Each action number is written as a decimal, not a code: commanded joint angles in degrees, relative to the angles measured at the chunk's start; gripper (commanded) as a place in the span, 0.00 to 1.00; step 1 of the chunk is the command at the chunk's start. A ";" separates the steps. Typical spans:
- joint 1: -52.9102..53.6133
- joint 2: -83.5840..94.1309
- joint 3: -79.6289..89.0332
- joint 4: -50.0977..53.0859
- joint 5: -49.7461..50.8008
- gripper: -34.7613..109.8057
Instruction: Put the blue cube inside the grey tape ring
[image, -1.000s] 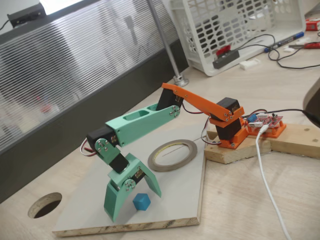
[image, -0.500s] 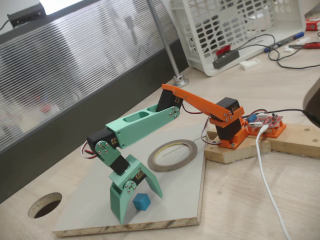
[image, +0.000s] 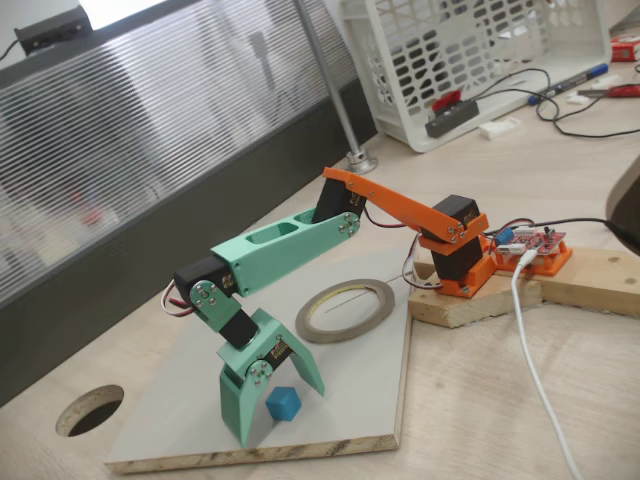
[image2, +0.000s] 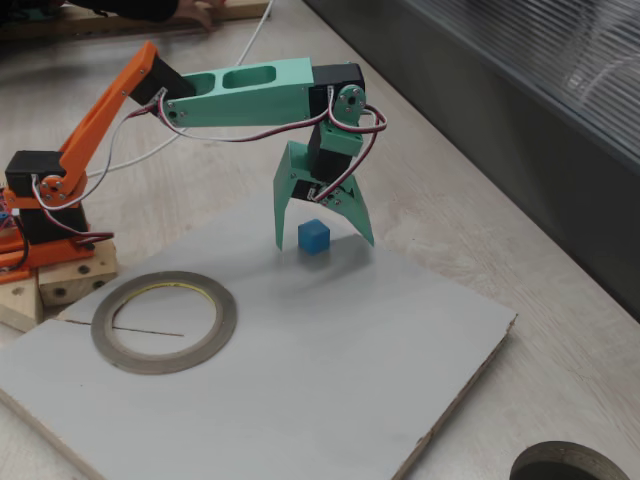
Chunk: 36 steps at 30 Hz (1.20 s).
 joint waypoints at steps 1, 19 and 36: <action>-0.97 1.23 -0.62 0.62 0.62 0.82; -0.26 2.46 -0.88 -9.76 1.14 0.49; -0.18 4.75 -0.79 -9.76 1.14 0.29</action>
